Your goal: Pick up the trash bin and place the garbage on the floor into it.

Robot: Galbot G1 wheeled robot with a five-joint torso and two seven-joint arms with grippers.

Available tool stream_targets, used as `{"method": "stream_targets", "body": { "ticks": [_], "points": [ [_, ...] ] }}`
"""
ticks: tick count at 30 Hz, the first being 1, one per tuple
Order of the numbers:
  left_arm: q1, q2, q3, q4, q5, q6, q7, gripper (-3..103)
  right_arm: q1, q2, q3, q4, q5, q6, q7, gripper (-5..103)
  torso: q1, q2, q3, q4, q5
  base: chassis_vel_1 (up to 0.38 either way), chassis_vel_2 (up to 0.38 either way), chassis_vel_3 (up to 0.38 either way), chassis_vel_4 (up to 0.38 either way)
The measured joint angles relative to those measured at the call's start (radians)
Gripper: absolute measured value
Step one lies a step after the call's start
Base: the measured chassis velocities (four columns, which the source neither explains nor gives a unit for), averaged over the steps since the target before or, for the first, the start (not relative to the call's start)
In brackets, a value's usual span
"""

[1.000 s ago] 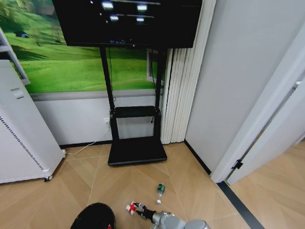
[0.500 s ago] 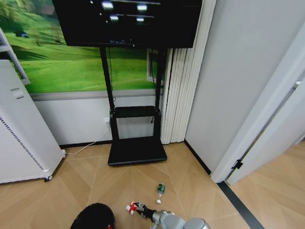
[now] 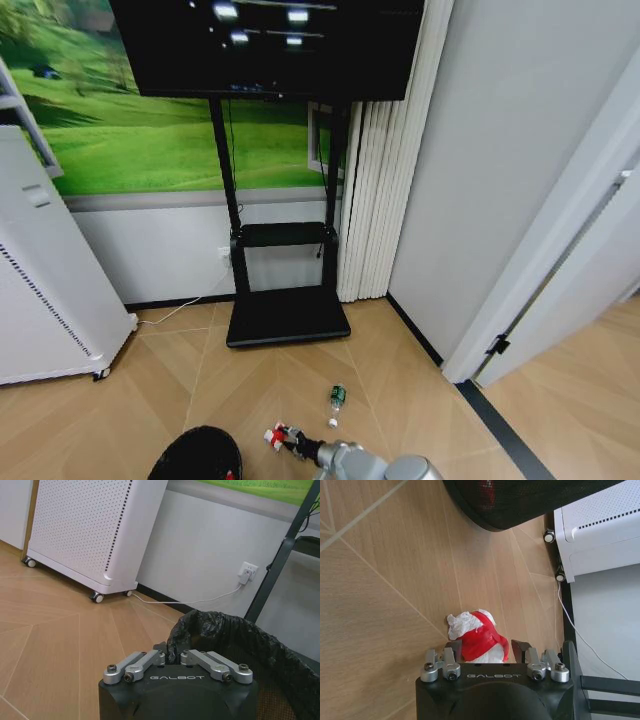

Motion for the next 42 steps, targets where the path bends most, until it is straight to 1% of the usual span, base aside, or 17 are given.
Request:
{"method": "stream_targets", "body": {
  "ticks": [6,9,14,16,17,19,20,22,26,34,35,37,38,40,42],
  "points": [
    [-0.002,0.000,0.001,0.002,-0.001,-0.001,0.003,8,0.007,0.000,-0.010,0.009,0.019,-0.006,-0.005,60,0.000,0.000,0.000,0.0000,0.0000,0.000,0.000,0.000,0.000],
    [-0.003,0.001,0.001,0.003,-0.002,-0.002,0.004,8,0.012,0.000,-0.032,0.014,0.054,-0.015,-0.017,60,0.000,0.000,0.000,0.0000,0.0000,0.000,0.000,0.000,0.000],
    [-0.002,0.001,0.000,0.004,-0.002,-0.002,0.005,8,0.013,0.000,-0.046,0.017,0.073,-0.021,-0.024,58,0.000,0.000,0.000,0.0000,0.0000,0.000,0.000,0.000,0.000],
    [-0.002,0.001,-0.001,0.004,-0.004,-0.003,0.005,8,0.010,0.000,-0.047,0.015,0.072,-0.021,-0.026,63,0.000,0.000,0.000,0.0000,0.0000,0.000,0.000,0.000,0.000],
    [-0.002,0.001,-0.001,0.004,-0.004,-0.003,0.005,8,0.010,0.000,-0.047,0.015,0.072,-0.021,-0.026,63,0.000,0.000,0.000,0.0000,0.0000,0.000,0.000,0.000,0.000],
    [-0.001,0.001,-0.001,0.002,-0.005,-0.003,0.005,8,0.009,0.000,-0.050,0.015,0.066,-0.021,-0.026,73,0.000,0.000,0.000,0.0000,0.0000,0.000,0.000,0.000,0.000],
    [-0.001,0.001,-0.001,0.002,-0.005,-0.003,0.005,8,0.009,0.000,-0.050,0.015,0.066,-0.021,-0.026,73,0.000,0.000,0.000,0.0000,0.0000,0.000,0.000,0.000,0.000],
    [-0.001,0.001,-0.001,0.002,-0.006,-0.004,0.005,8,0.013,0.000,-0.061,0.015,0.067,-0.022,-0.027,83,0.000,0.000,0.000,0.0000,0.0000,0.000,0.000,0.000,0.000],
    [-0.001,-0.001,0.000,0.003,-0.006,-0.006,0.006,8,0.018,0.000,-0.072,0.021,0.075,-0.028,-0.028,85,0.000,0.000,0.000,0.0000,0.0000,0.000,0.000,0.000,0.000],
    [0.003,-0.001,-0.002,-0.006,-0.006,-0.006,0.006,8,0.025,0.000,-0.079,0.040,0.107,-0.039,-0.027,85,0.000,0.000,0.000,0.0000,-0.0001,0.000,0.000,0.000,0.000],
    [0.004,-0.001,-0.002,-0.007,-0.006,-0.006,0.006,8,0.025,0.000,-0.080,0.041,0.109,-0.039,-0.027,87,0.000,0.000,0.000,0.0000,-0.0001,0.000,0.000,0.000,0.000],
    [0.004,-0.001,-0.002,-0.007,-0.006,-0.006,0.006,8,0.026,0.000,-0.080,0.042,0.110,-0.040,-0.027,87,0.000,0.000,0.000,0.0000,-0.0002,0.000,0.000,0.000,0.000],
    [0.005,0.000,-0.003,-0.008,-0.006,-0.006,0.006,8,0.026,0.000,-0.081,0.042,0.113,-0.040,-0.027,79,0.000,0.000,0.000,0.0000,-0.0002,0.000,0.000,0.000,0.000],
    [0.005,0.000,-0.004,-0.009,-0.006,-0.006,0.006,8,0.026,0.000,-0.082,0.042,0.115,-0.040,-0.027,79,0.000,0.000,0.000,0.0000,-0.0002,0.000,0.000,0.000,0.000],
    [0.007,0.000,-0.006,-0.012,-0.009,-0.006,0.006,8,0.027,0.000,-0.082,0.039,0.119,-0.040,-0.027,68,0.000,0.000,0.000,0.0000,-0.0001,0.000,0.000,0.000,0.000]
  ]
}}
